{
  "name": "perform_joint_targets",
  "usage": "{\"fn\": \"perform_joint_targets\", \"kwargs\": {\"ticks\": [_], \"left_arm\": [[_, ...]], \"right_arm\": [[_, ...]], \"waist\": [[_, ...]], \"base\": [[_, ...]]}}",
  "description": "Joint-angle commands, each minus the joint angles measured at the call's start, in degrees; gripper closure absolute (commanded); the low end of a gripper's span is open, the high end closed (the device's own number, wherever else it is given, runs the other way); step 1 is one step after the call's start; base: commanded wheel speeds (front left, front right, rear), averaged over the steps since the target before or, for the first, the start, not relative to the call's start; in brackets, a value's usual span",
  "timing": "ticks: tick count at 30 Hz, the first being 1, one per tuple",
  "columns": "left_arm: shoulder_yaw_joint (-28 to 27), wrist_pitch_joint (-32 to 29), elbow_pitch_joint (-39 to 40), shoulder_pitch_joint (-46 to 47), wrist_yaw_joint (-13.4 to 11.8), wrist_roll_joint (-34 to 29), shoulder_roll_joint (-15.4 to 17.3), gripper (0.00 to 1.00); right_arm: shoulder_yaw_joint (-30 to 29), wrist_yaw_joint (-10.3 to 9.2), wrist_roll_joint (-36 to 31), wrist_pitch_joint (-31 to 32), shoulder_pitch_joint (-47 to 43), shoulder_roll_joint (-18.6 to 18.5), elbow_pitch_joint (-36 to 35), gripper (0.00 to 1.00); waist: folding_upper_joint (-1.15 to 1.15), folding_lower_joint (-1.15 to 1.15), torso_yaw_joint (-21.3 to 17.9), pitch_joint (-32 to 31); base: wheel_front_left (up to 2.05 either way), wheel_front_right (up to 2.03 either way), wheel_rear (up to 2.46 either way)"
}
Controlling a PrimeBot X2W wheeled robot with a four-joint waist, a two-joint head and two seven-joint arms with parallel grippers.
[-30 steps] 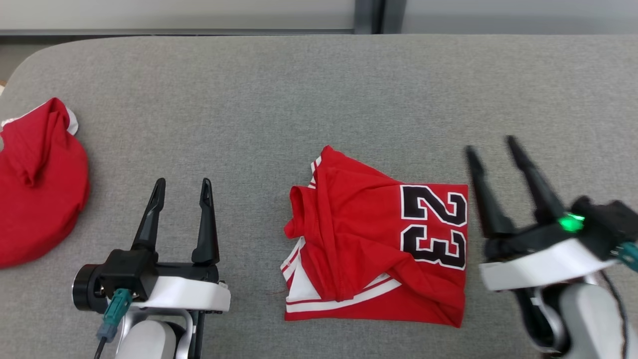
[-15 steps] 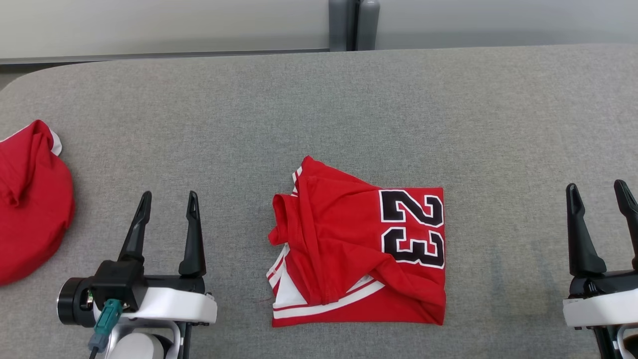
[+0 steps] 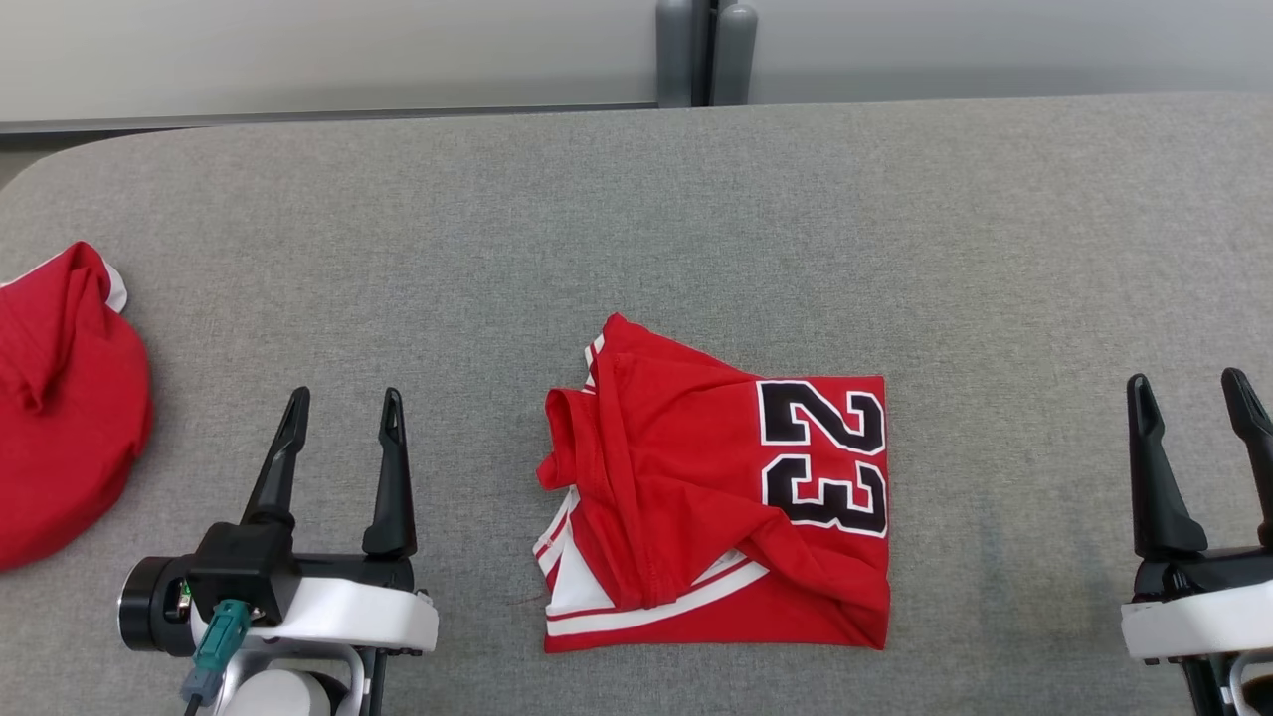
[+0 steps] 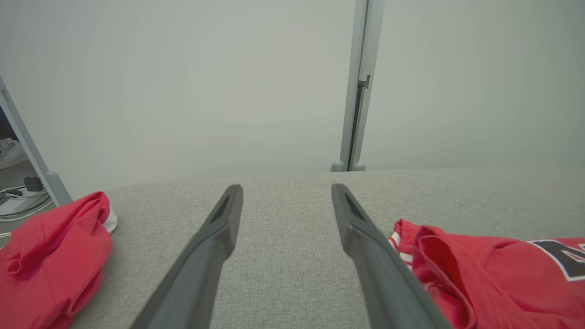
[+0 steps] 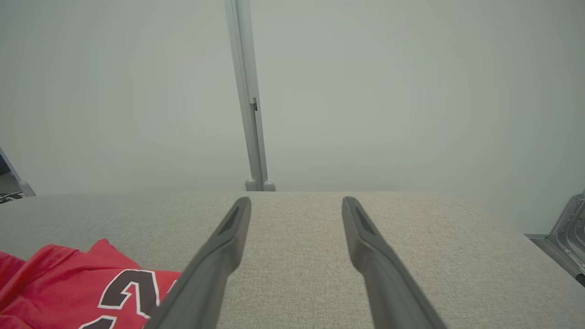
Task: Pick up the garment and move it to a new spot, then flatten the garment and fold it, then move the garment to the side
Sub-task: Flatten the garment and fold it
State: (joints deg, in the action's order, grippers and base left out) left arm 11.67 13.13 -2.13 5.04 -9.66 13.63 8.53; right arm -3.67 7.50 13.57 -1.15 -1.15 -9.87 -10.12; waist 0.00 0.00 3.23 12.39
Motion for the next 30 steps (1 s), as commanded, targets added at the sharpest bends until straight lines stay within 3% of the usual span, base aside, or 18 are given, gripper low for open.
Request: {"fn": "perform_joint_targets", "kwargs": {"ticks": [1,2,3,7,10,11,13,16,23,30], "left_arm": [[0.05,0.05,0.38,-0.01,-0.37,0.14,0.38,0.0],[0.15,0.04,0.44,0.11,-0.37,0.16,0.36,0.0],[0.24,0.02,0.52,0.28,-0.35,0.17,0.35,0.0],[0.8,0.11,0.73,1.59,-0.16,0.15,0.03,0.0],[1.28,0.38,0.3,2.47,0.23,0.21,-0.38,0.0],[1.28,0.38,0.3,2.47,0.23,0.21,-0.38,0.0],[1.83,0.63,-0.32,3.42,0.45,0.4,-0.99,0.0],[2.27,1.03,-0.92,4.21,0.57,0.5,-1.4,0.0],[2.84,1.52,-1.93,4.92,1.02,0.87,-2.13,0.0],[2.72,1.82,-2.23,5.14,0.97,0.97,-2.29,0.0]], "right_arm": [[-0.49,-0.02,0.03,-0.13,0.27,0.21,-0.05,0.02],[-0.06,-0.01,0.3,0.18,0.42,0.2,0.41,0.67],[0.72,-0.01,0.53,0.48,0.53,0.0,0.86,1.0],[7.51,-0.01,2.02,1.03,1.92,-1.65,3.82,1.0],[15.97,-0.01,4.11,0.61,4.39,-3.05,7.89,1.0],[15.97,-0.01,4.11,0.61,4.39,-3.05,7.89,1.0],[23.47,-0.02,6.9,-0.27,7.28,-3.96,12.01,1.0],[29.34,-0.01,9.61,-1.07,9.89,-4.95,15.59,1.0],[39.09,-0.01,15.68,-1.34,14.33,-7.95,21.01,1.0],[47.77,-0.02,19.37,0.02,16.95,-11.14,21.51,1.0]], "waist": [[0.0,0.0,0.22,0.19],[0.0,0.0,0.37,0.3],[0.0,0.0,0.56,0.49],[0.0,0.0,1.64,1.75],[0.0,0.0,2.69,2.69],[0.0,0.0,2.69,2.69],[0.0,0.0,3.81,3.14],[0.0,0.0,4.67,3.4],[0.0,0.0,5.72,3.81],[0.0,0.0,5.83,4.68]], "base": [[0.0,0.0,0.0],[0.0,0.0,0.0],[0.0,0.0,0.0],[0.0,0.0,0.0],[0.0,0.0,0.0],[0.0,0.0,0.0],[0.0,0.0,0.0],[0.0,0.0,0.0],[0.0,0.0,0.0],[0.0,0.0,0.0]]}}
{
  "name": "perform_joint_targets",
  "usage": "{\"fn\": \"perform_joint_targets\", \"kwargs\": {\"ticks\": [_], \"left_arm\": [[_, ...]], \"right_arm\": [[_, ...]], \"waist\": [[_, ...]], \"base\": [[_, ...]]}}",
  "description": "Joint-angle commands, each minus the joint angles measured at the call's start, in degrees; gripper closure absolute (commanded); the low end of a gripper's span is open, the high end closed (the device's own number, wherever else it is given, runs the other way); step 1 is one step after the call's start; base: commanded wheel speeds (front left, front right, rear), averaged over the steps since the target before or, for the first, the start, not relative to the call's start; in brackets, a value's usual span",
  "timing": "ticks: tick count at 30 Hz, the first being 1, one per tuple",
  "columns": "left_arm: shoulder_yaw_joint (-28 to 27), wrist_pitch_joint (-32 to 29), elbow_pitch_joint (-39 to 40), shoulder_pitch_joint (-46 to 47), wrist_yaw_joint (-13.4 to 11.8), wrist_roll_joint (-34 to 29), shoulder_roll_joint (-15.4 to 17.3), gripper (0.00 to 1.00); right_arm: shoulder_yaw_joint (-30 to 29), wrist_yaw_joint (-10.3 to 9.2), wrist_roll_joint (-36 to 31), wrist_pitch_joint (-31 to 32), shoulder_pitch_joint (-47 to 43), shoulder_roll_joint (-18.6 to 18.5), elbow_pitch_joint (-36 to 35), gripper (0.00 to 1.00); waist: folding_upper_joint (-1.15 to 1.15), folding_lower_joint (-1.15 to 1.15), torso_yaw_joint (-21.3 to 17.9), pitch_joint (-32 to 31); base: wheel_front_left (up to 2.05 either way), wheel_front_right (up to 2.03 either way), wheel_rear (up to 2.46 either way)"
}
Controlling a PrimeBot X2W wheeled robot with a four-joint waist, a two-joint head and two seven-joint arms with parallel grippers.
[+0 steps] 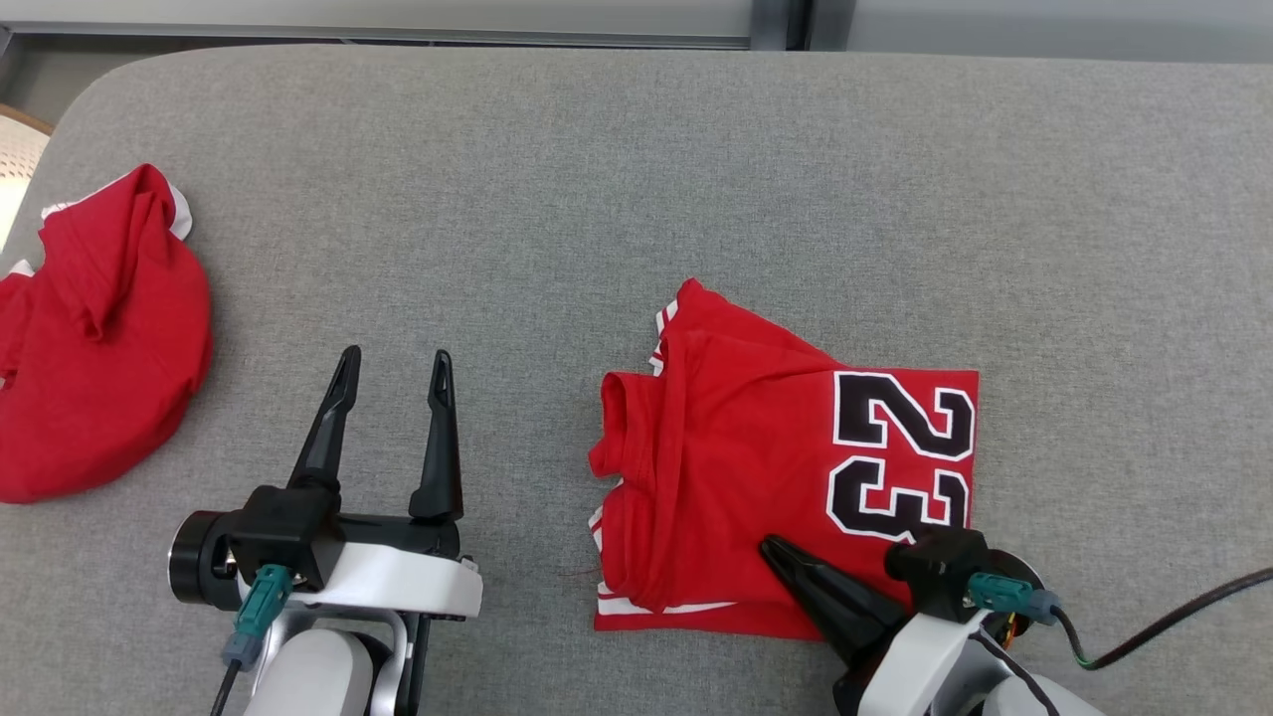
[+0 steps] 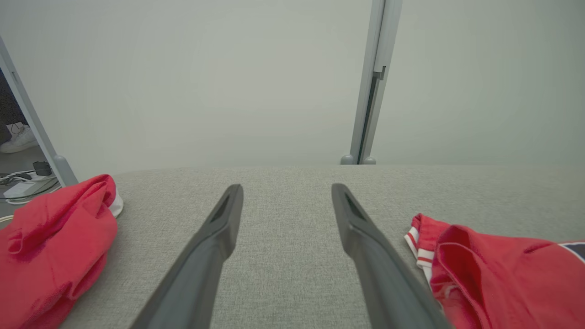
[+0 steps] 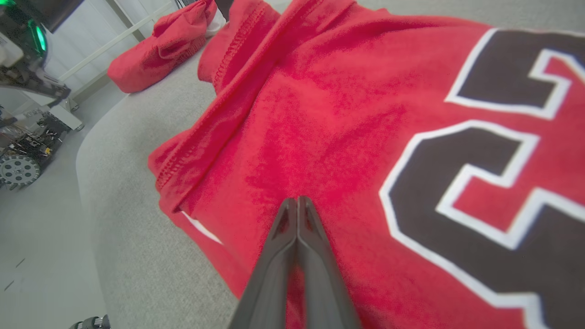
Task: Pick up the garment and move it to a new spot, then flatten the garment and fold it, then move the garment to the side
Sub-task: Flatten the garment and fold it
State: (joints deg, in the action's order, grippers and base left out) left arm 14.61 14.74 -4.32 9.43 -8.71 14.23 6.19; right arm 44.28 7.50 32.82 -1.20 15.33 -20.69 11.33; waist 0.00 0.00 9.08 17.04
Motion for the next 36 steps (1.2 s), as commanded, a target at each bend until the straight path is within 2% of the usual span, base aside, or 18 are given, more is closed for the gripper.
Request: {"fn": "perform_joint_targets", "kwargs": {"ticks": [1,7,9,12,13,14,15,20,24,25,26,27,28,31,36], "left_arm": [[-0.26,0.26,-0.08,0.69,0.01,0.4,0.02,0.0],[-0.52,0.4,-0.56,0.85,0.09,0.51,-0.16,0.0],[-0.62,0.42,-0.78,0.44,0.11,0.54,-0.17,0.0],[-0.8,0.47,-0.97,-0.25,0.5,0.78,0.05,0.0],[-1.0,0.49,-0.8,-0.43,0.58,0.94,0.17,0.0],[-1.26,0.49,-0.79,-0.69,0.63,1.09,0.35,0.0],[-1.56,0.46,-0.85,-1.0,0.55,1.1,0.57,0.0],[-3.0,0.48,-0.68,-2.55,0.21,1.49,1.87,0.0],[-4.38,0.39,-0.52,-3.85,0.52,2.35,3.4,0.0],[-4.38,0.39,-0.52,-3.85,0.52,2.35,3.4,0.0],[-5.04,0.14,-0.54,-4.55,0.7,2.72,4.19,0.0],[-5.04,0.14,-0.54,-4.55,0.7,2.72,4.19,0.0],[-5.32,-0.24,-0.51,-5.35,1.12,3.13,5.08,0.0],[-5.66,-1.06,-0.68,-6.83,1.81,3.75,6.35,0.0],[-5.22,-2.45,-0.19,-9.93,2.53,4.05,7.85,0.0]], "right_arm": [[0.87,-0.02,0.36,0.45,0.88,-0.71,0.32,1.0],[4.74,-0.02,1.17,-0.04,2.44,-1.51,1.52,1.0],[3.23,-0.02,0.9,-1.94,2.0,-1.65,0.72,1.0],[-2.56,-0.01,0.32,-4.84,-0.48,-0.95,-0.64,0.98],[-5.02,-0.01,0.54,-5.7,-1.47,-0.25,-1.48,0.62],[-7.81,-0.01,0.02,-6.29,-2.26,0.22,-2.1,0.1],[-10.66,-0.01,-1.03,-6.83,-3.13,0.57,-2.63,0.0],[-25.41,-0.01,-5.46,-8.04,-8.12,4.53,-5.34,0.0],[-34.96,-0.02,-9.95,-7.4,-11.08,7.02,-8.33,0.0],[-34.96,-0.02,-9.95,-7.4,-11.08,7.02,-8.33,0.0],[-38.98,-0.01,-12.14,-6.3,-12.62,7.78,-9.65,0.0],[-38.98,-0.01,-12.14,-6.3,-12.62,7.78,-9.65,0.0],[-42.29,-0.01,-13.98,-5.14,-14.0,8.35,-10.88,0.0],[-45.48,-0.02,-16.01,-3.43,-16.17,9.14,-12.8,0.0],[-46.89,-0.01,-17.52,-0.79,-19.44,9.87,-15.44,0.0]], "waist": [[0.0,0.0,-0.06,0.12],[0.0,0.0,-0.44,0.24],[0.0,0.0,-0.71,-0.48],[0.0,0.0,-1.23,-2.01],[0.0,0.0,-1.43,-2.49],[0.0,0.0,-1.71,-3.07],[0.0,0.0,-2.02,-3.7],[0.0,0.0,-3.58,-6.67],[0.0,0.0,-4.56,-8.92],[0.0,0.0,-4.56,-8.92],[0.0,0.0,-5.05,-10.03],[0.0,0.0,-5.05,-10.03],[0.0,0.0,-5.55,-11.05],[0.0,0.0,-6.22,-12.63],[0.0,0.0,-7.17,-15.46]], "base": [[0.0,0.0,0.0],[0.0,0.0,0.0],[0.0,0.0,0.0],[0.0,0.0,0.0],[0.0,0.0,0.0],[0.0,0.0,0.0],[0.0,0.0,0.0],[0.0,0.0,0.0],[0.0,0.0,0.0],[0.0,0.0,0.0],[0.0,0.0,0.0],[0.0,0.0,0.0],[0.0,0.0,0.0],[0.0,0.0,0.0],[0.0,0.0,0.0]]}}
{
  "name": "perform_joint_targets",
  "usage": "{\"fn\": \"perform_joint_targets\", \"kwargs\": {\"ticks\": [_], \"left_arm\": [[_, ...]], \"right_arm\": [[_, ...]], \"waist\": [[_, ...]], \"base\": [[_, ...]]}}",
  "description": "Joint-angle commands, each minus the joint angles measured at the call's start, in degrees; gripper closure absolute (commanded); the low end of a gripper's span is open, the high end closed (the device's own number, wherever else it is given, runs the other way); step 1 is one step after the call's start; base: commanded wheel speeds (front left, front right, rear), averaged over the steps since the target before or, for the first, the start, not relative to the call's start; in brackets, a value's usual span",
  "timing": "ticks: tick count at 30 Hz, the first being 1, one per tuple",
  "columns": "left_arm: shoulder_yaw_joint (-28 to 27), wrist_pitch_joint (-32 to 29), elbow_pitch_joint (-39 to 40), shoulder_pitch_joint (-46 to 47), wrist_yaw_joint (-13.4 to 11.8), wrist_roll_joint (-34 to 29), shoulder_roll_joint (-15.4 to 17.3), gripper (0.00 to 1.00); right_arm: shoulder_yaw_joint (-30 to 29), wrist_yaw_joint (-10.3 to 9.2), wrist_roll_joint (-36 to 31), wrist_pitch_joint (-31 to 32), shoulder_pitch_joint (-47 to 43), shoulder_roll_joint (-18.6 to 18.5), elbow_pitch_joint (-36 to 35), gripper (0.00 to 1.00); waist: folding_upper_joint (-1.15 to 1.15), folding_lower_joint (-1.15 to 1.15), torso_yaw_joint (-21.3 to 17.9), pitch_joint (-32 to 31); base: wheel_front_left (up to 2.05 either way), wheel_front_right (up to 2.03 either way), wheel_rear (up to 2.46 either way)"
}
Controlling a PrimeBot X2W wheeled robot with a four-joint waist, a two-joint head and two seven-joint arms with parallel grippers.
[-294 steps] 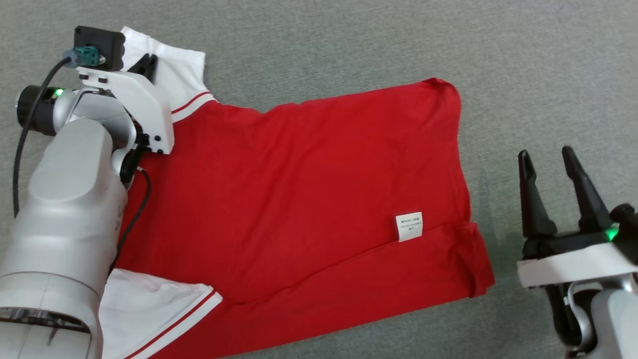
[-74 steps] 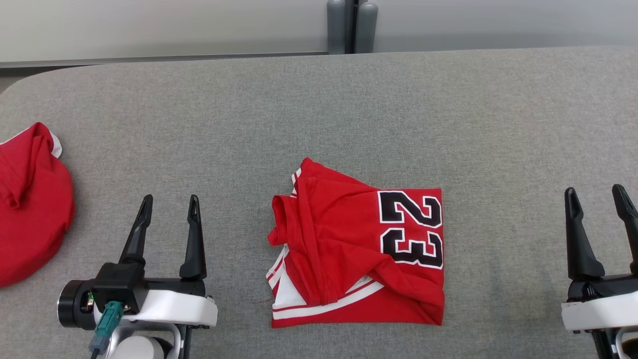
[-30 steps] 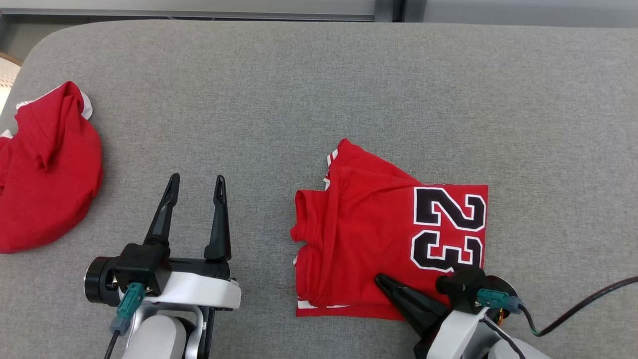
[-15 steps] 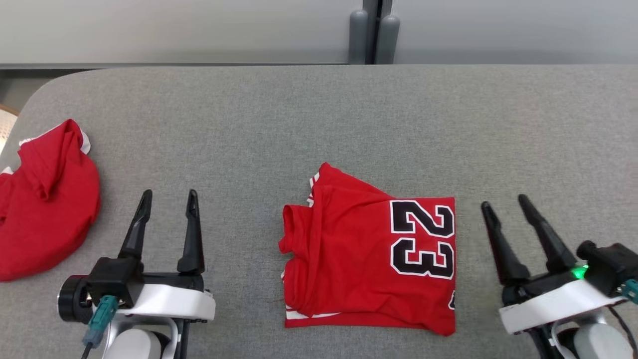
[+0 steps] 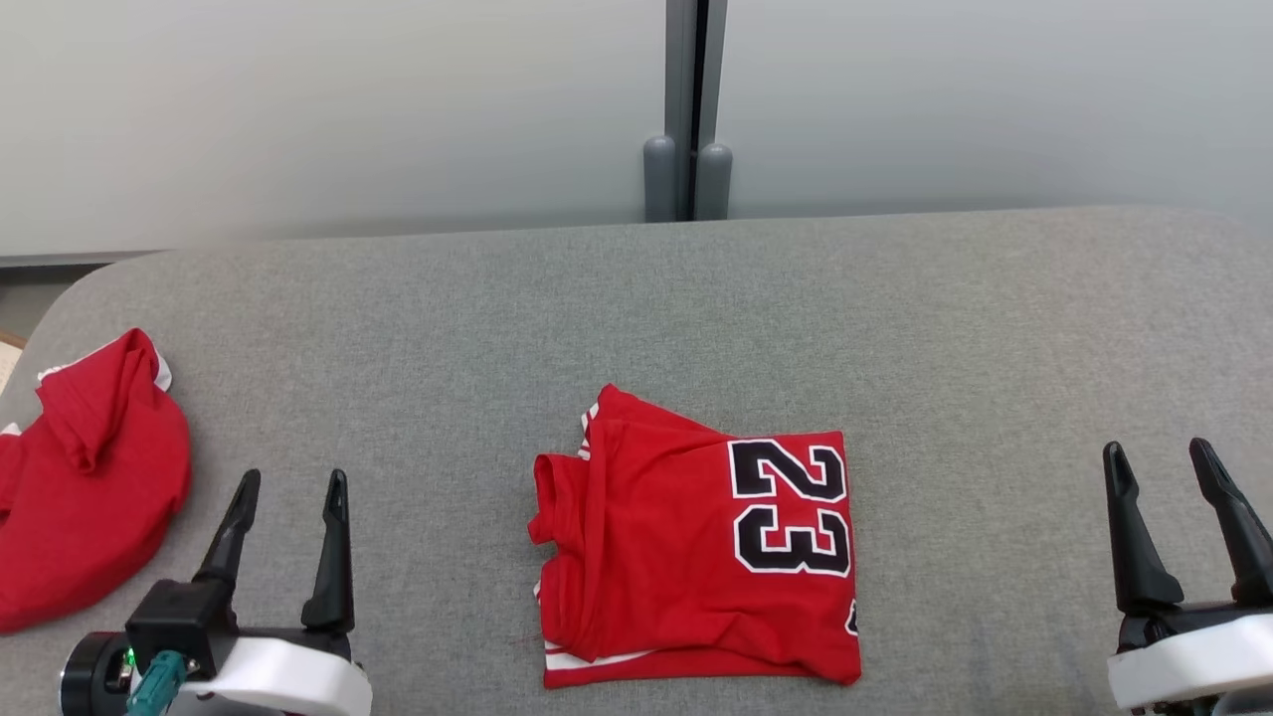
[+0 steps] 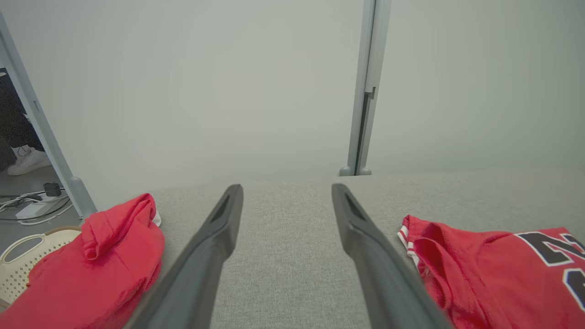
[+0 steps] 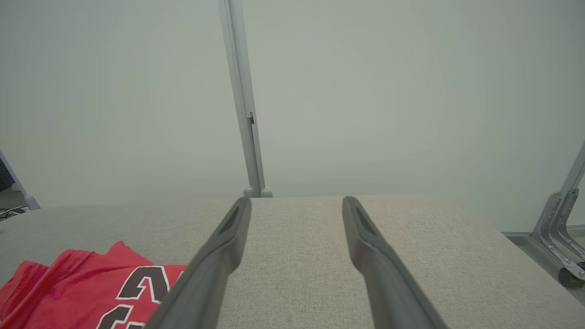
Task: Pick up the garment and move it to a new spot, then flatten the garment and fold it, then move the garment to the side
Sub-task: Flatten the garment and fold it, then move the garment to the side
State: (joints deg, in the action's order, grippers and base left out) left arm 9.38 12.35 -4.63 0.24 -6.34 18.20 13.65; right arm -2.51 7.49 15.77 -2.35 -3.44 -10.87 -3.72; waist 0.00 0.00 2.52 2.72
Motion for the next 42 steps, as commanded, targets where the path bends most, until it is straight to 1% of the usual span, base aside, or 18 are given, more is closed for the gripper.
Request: {"fn": "perform_joint_targets", "kwargs": {"ticks": [1,5,12,17,36,42], "left_arm": [[0.19,-0.24,0.3,-1.39,0.25,0.08,0.57,0.0],[0.87,-1.54,0.85,-3.85,0.78,0.44,1.34,0.0],[0.78,-2.61,1.5,-5.93,0.26,0.4,2.62,0.0],[1.24,-3.01,2.14,-6.59,-0.18,0.27,2.65,0.0],[2.4,-3.94,4.58,-5.98,-1.72,-0.45,2.78,0.0],[3.23,-3.47,5.36,-3.89,-1.74,-0.84,2.32,0.0]], "right_arm": [[-0.18,0.0,-0.52,0.64,-1.29,0.15,-0.71,0.0],[-0.52,0.0,-0.37,2.01,-3.81,1.2,-2.25,0.0],[-0.81,0.0,-0.82,3.92,-7.13,2.27,-4.76,0.0],[-0.79,0.0,-1.03,4.85,-8.36,2.62,-5.82,0.0],[-1.46,0.0,-0.55,5.0,-8.28,2.78,-5.7,0.0],[-1.72,0.0,-0.52,5.88,-8.9,2.41,-5.32,0.0]], "waist": [[0.0,0.0,-0.73,-1.7],[0.0,0.0,-0.9,-3.82],[0.0,0.0,-0.73,-5.7],[0.0,0.0,-0.63,-6.35],[0.0,0.0,0.1,-6.06],[0.0,0.0,1.72,-4.63]], "base": [[0.0,0.0,0.0],[0.0,0.0,0.0],[0.0,0.0,0.0],[0.0,0.0,0.0],[0.0,0.0,0.0],[0.0,0.0,0.0]]}}
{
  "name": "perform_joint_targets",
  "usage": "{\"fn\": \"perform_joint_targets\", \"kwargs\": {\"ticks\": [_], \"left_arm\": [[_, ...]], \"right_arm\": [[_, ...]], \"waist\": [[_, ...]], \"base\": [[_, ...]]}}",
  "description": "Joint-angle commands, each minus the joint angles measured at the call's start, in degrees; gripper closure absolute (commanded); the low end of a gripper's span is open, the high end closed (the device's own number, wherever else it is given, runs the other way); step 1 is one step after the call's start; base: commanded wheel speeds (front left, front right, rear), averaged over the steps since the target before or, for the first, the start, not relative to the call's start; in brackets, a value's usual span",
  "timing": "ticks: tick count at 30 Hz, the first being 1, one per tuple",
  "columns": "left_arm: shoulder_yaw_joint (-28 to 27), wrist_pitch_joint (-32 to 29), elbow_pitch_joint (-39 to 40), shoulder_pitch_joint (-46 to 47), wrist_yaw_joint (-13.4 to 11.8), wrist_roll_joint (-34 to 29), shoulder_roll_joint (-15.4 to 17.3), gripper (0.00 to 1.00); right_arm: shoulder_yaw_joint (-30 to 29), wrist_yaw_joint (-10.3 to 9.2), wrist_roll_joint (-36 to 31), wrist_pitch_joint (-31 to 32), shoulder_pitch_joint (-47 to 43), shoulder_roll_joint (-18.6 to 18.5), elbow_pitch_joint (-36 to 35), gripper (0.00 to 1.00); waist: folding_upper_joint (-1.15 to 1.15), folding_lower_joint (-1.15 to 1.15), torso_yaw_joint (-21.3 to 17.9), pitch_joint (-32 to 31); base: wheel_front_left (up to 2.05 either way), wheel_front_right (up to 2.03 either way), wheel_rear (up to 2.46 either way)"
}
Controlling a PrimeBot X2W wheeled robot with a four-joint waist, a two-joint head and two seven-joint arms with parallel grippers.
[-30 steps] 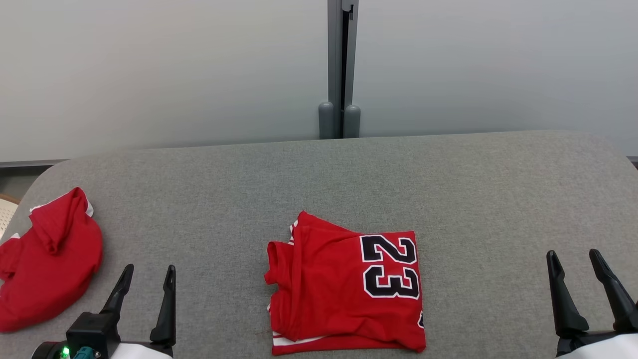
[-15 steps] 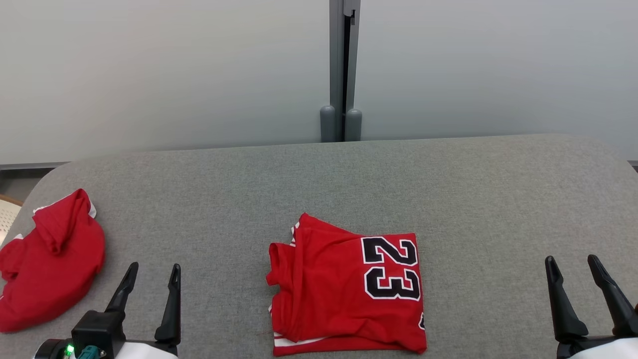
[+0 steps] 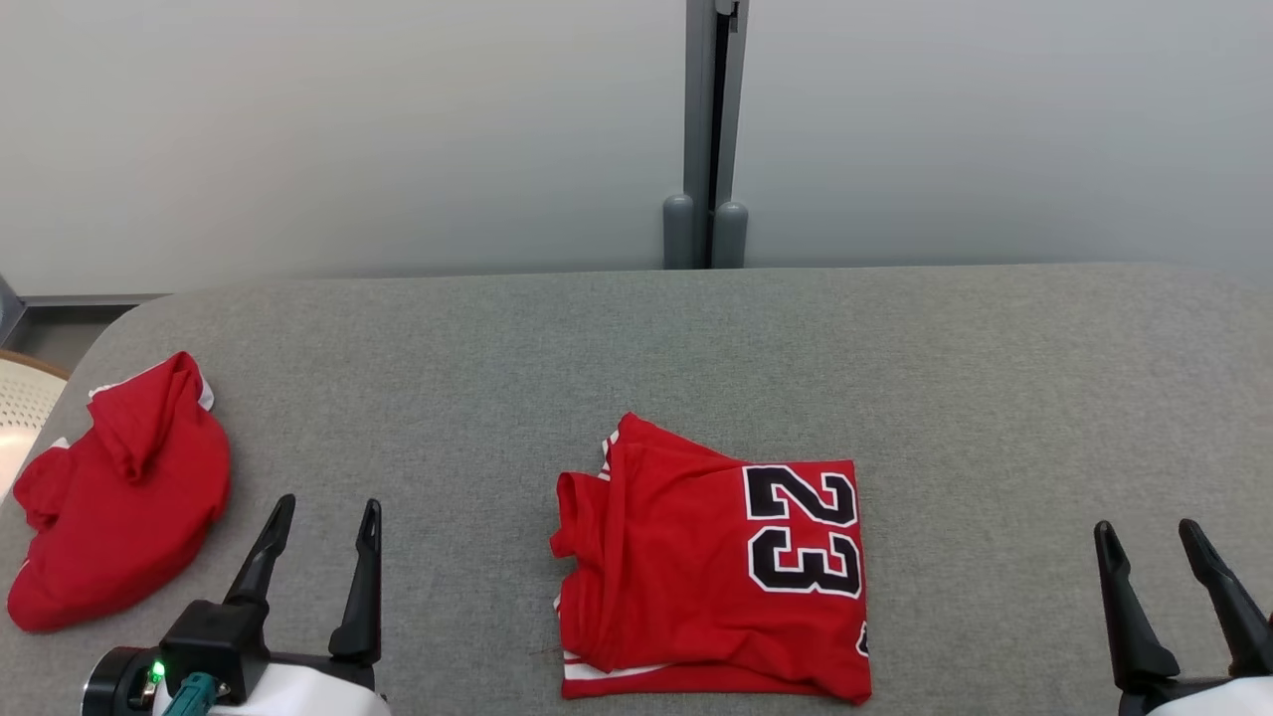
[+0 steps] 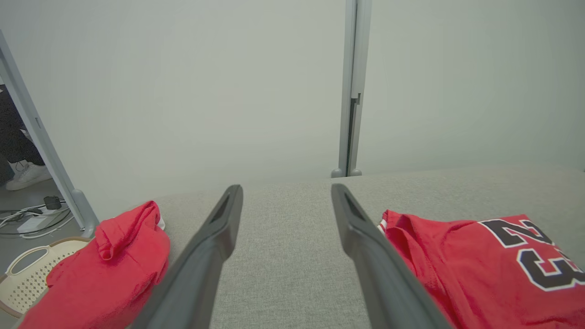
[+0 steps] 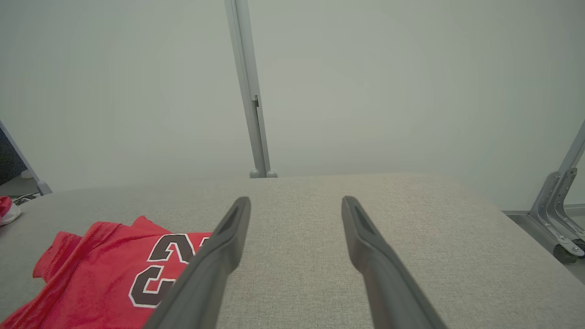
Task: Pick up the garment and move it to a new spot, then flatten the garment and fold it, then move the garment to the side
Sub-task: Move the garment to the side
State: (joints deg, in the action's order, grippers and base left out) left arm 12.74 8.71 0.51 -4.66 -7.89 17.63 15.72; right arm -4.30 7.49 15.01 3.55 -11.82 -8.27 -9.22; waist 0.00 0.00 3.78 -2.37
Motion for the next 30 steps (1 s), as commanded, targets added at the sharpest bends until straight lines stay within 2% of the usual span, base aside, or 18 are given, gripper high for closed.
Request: {"fn": "perform_joint_targets", "kwargs": {"ticks": [1,7,14,20,21,22,23,27,30], "left_arm": [[-0.01,0.42,0.33,1.45,-0.23,-0.43,0.08,0.0],[1.0,2.11,1.54,6.15,-0.57,-1.17,-1.63,0.0],[2.44,4.47,1.13,11.9,0.21,-2.1,-3.65,0.0],[3.08,5.89,-0.22,14.52,0.82,-2.38,-5.29,0.0],[3.05,5.99,-0.41,14.79,0.96,-2.4,-5.49,0.0],[3.01,6.12,-0.52,14.99,1.03,-2.45,-5.69,0.0],[2.92,6.14,-0.72,15.02,1.11,-2.52,-5.8,0.0],[2.25,6.38,-1.03,14.82,1.19,-2.9,-5.53,0.0],[1.76,6.46,-0.98,14.82,1.03,-3.28,-4.86,0.0]], "right_arm": [[0.25,0.0,0.31,0.29,-0.53,-0.55,0.67,0.0],[3.64,0.0,1.65,1.86,2.62,-1.93,4.18,0.0],[9.68,-0.01,4.01,2.67,8.26,-2.03,13.2,0.0],[13.01,0.0,5.6,4.92,12.26,-3.19,20.13,0.0],[13.16,0.0,5.67,5.32,12.7,-3.31,20.85,0.51],[13.34,-0.01,5.81,5.79,13.02,-3.4,21.26,0.85],[13.62,0.0,5.81,6.43,12.97,-3.54,21.64,1.0],[14.1,-0.06,5.16,6.66,13.78,-4.88,20.3,1.0],[14.52,-0.08,4.56,6.45,14.21,-5.95,18.14,1.0]], "waist": [[0.0,0.0,0.97,0.86],[0.0,0.0,5.11,6.51],[0.0,0.0,9.79,12.94],[0.0,0.0,12.06,15.91],[0.0,0.0,12.2,16.19],[0.0,0.0,12.28,16.37],[0.0,0.0,12.25,16.47],[0.0,0.0,11.09,16.92],[0.0,0.0,8.62,16.79]], "base": [[0.0,0.0,0.0],[0.0,0.0,0.0],[0.0,0.0,0.0],[0.0,0.0,0.0],[0.0,0.0,0.0],[0.0,0.0,0.0],[0.0,0.0,0.0],[0.0,0.0,0.0],[0.0,0.0,0.0]]}}
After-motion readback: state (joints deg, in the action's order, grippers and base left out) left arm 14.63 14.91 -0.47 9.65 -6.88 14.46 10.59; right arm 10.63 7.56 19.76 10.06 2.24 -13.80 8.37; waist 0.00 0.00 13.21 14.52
